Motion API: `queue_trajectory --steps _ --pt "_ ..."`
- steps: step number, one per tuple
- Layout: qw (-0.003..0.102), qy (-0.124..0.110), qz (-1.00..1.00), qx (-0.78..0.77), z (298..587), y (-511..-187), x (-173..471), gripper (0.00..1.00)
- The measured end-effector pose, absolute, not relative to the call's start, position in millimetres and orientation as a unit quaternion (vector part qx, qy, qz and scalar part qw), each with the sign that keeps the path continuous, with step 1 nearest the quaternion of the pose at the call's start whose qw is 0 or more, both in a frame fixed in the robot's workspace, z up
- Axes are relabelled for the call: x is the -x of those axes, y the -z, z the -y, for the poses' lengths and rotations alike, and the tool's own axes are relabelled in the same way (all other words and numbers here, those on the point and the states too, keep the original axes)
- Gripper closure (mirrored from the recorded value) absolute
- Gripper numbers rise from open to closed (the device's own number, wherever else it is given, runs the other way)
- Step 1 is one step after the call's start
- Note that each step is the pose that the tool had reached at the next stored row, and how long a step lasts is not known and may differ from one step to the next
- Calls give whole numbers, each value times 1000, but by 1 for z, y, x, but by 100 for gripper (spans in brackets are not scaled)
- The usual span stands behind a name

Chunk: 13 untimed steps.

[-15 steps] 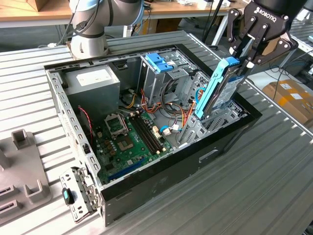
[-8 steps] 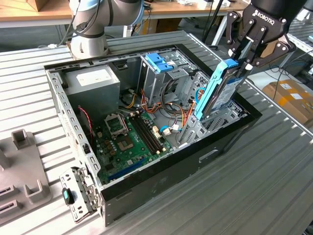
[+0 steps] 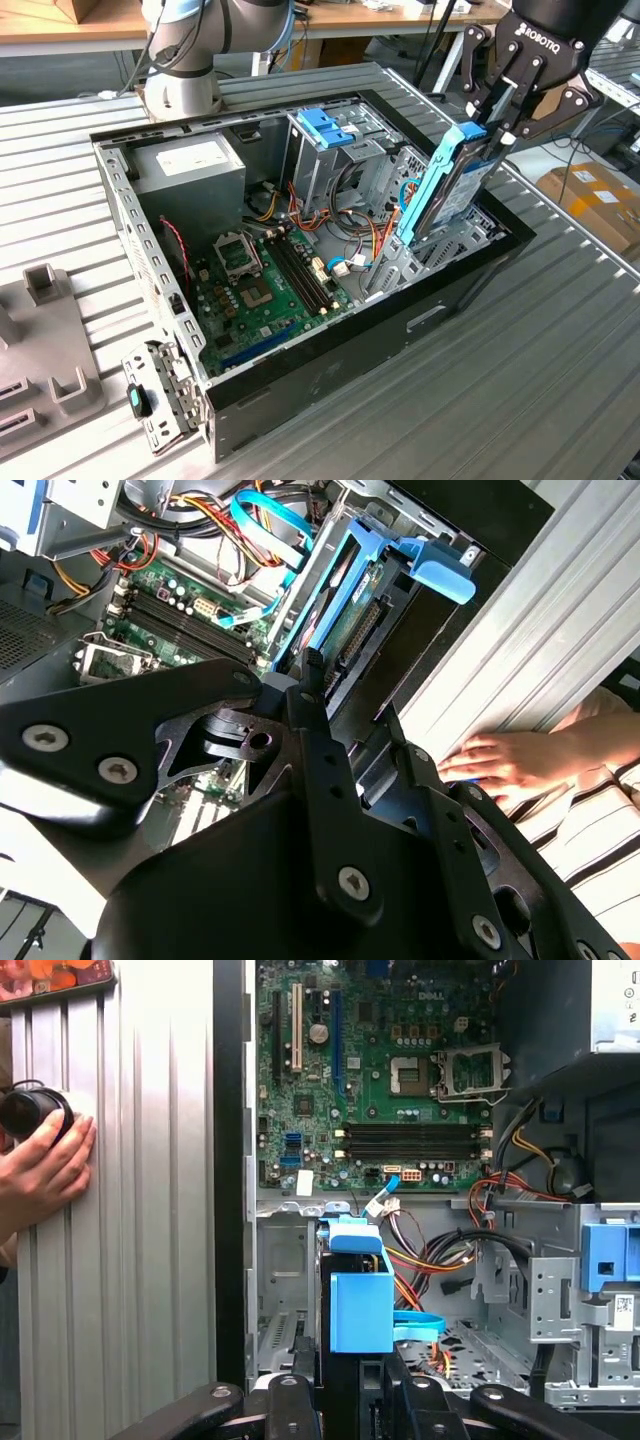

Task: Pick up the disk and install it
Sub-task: 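Insert the disk into the insertion slot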

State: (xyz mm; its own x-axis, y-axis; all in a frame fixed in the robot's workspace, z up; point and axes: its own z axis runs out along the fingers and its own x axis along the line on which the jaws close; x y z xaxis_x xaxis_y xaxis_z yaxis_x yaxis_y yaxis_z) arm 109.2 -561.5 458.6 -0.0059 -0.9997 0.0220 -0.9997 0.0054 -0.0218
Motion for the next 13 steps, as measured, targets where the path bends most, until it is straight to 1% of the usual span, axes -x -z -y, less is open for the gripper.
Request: queue_trajectory --steps 13 --pt "0 -16 709 -705 562 -423 -109 65"
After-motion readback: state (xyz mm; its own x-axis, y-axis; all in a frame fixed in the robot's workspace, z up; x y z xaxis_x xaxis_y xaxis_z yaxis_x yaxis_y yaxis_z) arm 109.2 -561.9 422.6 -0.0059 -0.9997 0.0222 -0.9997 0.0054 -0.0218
